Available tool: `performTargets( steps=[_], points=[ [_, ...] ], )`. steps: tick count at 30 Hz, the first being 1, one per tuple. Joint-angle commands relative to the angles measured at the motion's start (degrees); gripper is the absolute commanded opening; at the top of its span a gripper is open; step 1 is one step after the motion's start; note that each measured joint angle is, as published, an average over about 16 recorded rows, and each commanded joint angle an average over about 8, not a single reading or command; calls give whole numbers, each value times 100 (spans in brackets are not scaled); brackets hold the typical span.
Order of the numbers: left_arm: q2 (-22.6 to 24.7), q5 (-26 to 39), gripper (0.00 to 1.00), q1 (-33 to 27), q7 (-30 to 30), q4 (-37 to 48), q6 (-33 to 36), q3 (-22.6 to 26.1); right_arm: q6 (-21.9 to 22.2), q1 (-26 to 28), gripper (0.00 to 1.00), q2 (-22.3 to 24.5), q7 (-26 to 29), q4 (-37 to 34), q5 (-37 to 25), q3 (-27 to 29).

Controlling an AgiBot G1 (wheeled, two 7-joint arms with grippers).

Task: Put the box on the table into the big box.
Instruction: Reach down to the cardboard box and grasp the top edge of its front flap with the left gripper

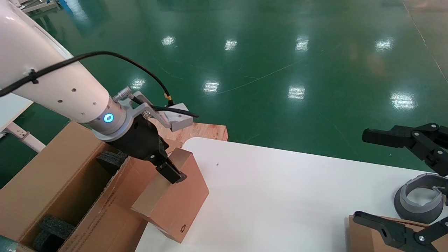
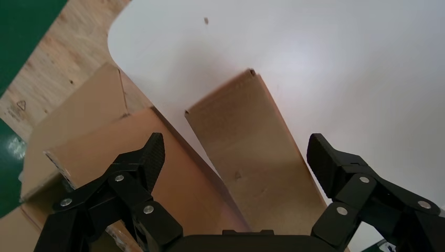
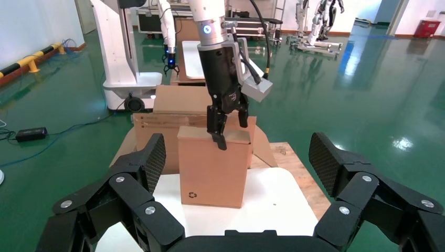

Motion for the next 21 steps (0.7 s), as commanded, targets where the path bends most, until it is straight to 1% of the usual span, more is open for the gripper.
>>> performTargets(
  steps=[1, 12, 20, 21],
  points=[
    [32, 19, 100, -13, -77, -2, 13, 87, 0, 0, 100, 0, 0, 0, 0, 0],
    [121, -53, 100, 75, -305, -6, 50, 327, 0, 0, 100, 0, 0, 0, 0, 0],
    [146, -103, 0, 121, -394, -8, 66, 417, 0, 0, 100, 0, 0, 0, 0, 0],
    [147, -106, 0, 124, -399, -8, 67, 422, 0, 0, 88, 0, 0, 0, 0, 0]
  ],
)
